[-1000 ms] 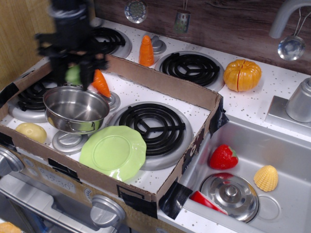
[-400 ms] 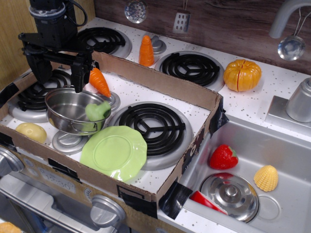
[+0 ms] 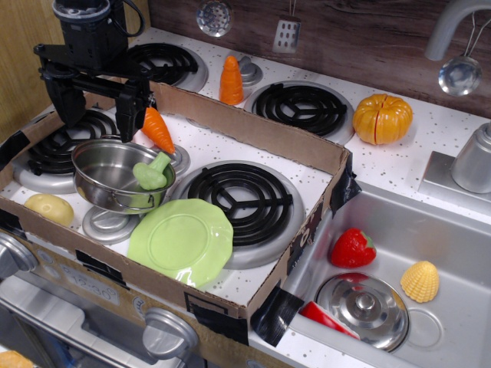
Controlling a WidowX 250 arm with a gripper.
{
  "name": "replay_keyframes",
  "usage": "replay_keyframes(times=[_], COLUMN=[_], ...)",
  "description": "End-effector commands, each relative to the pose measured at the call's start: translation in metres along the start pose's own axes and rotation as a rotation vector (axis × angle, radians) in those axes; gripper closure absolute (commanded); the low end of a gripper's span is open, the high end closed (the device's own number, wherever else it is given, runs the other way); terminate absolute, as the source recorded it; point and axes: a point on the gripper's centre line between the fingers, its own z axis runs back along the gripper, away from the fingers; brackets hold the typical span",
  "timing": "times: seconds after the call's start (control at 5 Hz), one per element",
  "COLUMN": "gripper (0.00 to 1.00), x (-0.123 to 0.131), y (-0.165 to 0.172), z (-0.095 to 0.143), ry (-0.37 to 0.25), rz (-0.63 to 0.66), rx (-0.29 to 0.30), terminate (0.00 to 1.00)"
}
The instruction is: Put broccoli in pot
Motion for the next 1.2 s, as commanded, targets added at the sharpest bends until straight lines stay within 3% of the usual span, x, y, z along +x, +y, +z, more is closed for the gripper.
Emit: replay_keyframes(times=[0.0,0.8,1.0], gripper=[0.0,0.0,0.0], x=[0.0045,0.0045,0.0045], y=[0.0012,0.0012,0.0012], z=[0.018,0.018,0.018], ry=[-0.066,-0.066,-0.066], rz=[-0.001,-0.001,-0.001], rx=[0.015,0.015,0.015], terminate=[0.0,0.0,1.0])
